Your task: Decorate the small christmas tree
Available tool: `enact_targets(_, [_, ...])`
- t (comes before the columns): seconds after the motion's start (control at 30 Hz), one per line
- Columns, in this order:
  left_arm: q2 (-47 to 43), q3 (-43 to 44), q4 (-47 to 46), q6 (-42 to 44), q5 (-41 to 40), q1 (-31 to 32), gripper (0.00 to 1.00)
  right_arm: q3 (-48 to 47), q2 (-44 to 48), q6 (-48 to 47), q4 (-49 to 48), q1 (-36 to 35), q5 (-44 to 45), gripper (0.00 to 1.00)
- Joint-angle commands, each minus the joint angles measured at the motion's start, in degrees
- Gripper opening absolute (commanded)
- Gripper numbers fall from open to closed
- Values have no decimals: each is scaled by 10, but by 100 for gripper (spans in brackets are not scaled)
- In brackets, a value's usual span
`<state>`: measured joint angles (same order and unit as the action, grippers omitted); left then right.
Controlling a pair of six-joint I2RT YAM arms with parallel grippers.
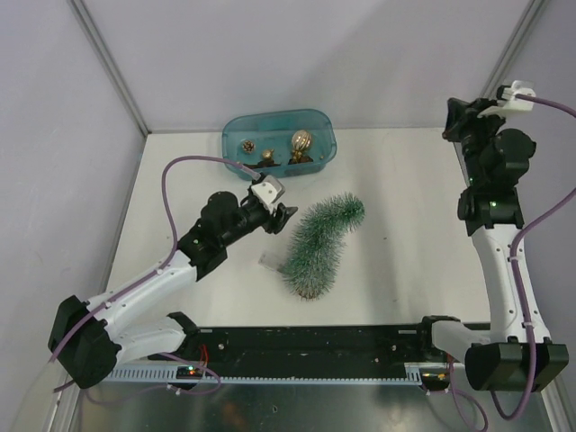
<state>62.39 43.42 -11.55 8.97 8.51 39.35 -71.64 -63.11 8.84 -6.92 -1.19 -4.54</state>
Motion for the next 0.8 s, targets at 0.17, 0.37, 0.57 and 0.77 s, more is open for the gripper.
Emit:
enact_targets(0.17, [-17, -1, -52, 25, 55, -4, 81, -4, -55, 39, 17, 90, 88, 0])
enact_targets(0.37, [-57, -9, -40, 64, 48, -6, 98, -8, -82, 6, 96, 94, 238, 0])
enact_targets(0.57, [-109, 2, 6, 44, 53, -31, 100, -8, -106, 13, 154, 117, 359, 0])
enact_targets(0.77, [-148, 35, 74, 5, 84, -72, 100, -8, -148, 72, 204, 188, 364, 0])
